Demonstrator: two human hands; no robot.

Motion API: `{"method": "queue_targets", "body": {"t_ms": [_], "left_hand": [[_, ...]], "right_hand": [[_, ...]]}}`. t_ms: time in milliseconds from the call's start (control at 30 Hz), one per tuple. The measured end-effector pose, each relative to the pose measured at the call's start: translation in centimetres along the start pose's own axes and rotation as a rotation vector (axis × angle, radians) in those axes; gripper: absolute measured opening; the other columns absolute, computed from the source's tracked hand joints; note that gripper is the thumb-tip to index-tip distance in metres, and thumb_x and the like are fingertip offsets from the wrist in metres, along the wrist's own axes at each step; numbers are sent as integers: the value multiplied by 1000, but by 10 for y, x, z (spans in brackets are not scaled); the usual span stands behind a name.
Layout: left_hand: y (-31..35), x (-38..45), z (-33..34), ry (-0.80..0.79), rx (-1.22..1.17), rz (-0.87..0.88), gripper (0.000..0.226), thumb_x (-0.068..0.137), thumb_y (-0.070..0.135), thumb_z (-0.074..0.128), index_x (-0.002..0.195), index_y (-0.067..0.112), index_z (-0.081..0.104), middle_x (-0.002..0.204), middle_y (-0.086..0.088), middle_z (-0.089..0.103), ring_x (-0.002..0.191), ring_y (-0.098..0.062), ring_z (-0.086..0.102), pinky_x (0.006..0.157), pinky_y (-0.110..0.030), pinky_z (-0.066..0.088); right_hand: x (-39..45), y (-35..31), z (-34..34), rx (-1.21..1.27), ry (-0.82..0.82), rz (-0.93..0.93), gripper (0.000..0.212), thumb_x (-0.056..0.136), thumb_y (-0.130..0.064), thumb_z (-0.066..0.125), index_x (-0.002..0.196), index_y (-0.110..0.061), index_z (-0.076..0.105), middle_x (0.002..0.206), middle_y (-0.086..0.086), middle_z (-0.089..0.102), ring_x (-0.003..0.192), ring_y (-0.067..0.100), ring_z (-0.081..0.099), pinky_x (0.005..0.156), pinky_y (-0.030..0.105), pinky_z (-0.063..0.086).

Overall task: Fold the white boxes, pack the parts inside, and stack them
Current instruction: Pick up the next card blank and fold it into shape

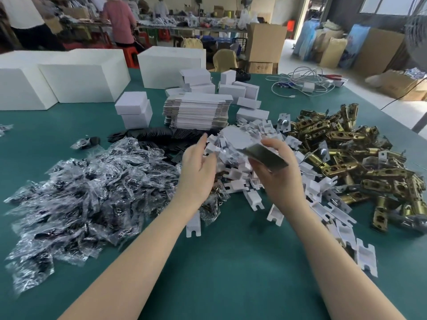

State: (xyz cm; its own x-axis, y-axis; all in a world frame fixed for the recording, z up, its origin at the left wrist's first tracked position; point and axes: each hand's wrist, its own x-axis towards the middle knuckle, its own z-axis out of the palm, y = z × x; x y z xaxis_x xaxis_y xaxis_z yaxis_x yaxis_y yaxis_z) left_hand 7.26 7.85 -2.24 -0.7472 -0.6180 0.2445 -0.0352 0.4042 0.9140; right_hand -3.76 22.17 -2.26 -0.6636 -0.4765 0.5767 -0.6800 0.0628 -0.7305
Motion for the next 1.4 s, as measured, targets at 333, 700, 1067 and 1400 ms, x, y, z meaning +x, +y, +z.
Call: {"method": "queue_targets", "body": {"t_ms": [333, 700, 1067, 1400], "left_hand": [[40, 28, -8, -224, 64, 349, 51, 105, 23, 45, 151, 34, 27, 124, 32, 43, 107, 31, 41, 87, 5, 32], [36, 49, -19, -131, -137, 256, 53, 99, 35, 54, 142, 53, 28, 119, 15, 64, 109, 5, 59, 94, -18, 50], [29, 52, -28, -216, -190, 245, 35, 96, 27, 59, 121, 51, 57, 109, 13, 72, 103, -4, 67, 81, -16, 53], [34, 49, -25, -167, -276, 148, 18, 97, 36, 60, 93, 32, 77, 90, 8, 76, 85, -5, 71, 69, -17, 55]], "right_hand": [[23, -14, -4, 312, -83, 49, 38, 96, -7, 60, 124, -24, 43, 112, -3, 65, 102, 7, 66, 84, 26, 54], [60, -23, 1, 317, -73, 43, 46, 93, -30, 65, 124, -52, 39, 105, -13, 69, 85, 3, 70, 70, 17, 53], [58, -21, -12, 285, -230, 99, 35, 82, -43, 67, 116, -48, 58, 107, -2, 66, 77, 24, 71, 61, 40, 60], [59, -21, -4, 234, -180, 132, 19, 97, -25, 62, 78, -26, 65, 76, -13, 63, 66, 21, 54, 62, 37, 43]]}}
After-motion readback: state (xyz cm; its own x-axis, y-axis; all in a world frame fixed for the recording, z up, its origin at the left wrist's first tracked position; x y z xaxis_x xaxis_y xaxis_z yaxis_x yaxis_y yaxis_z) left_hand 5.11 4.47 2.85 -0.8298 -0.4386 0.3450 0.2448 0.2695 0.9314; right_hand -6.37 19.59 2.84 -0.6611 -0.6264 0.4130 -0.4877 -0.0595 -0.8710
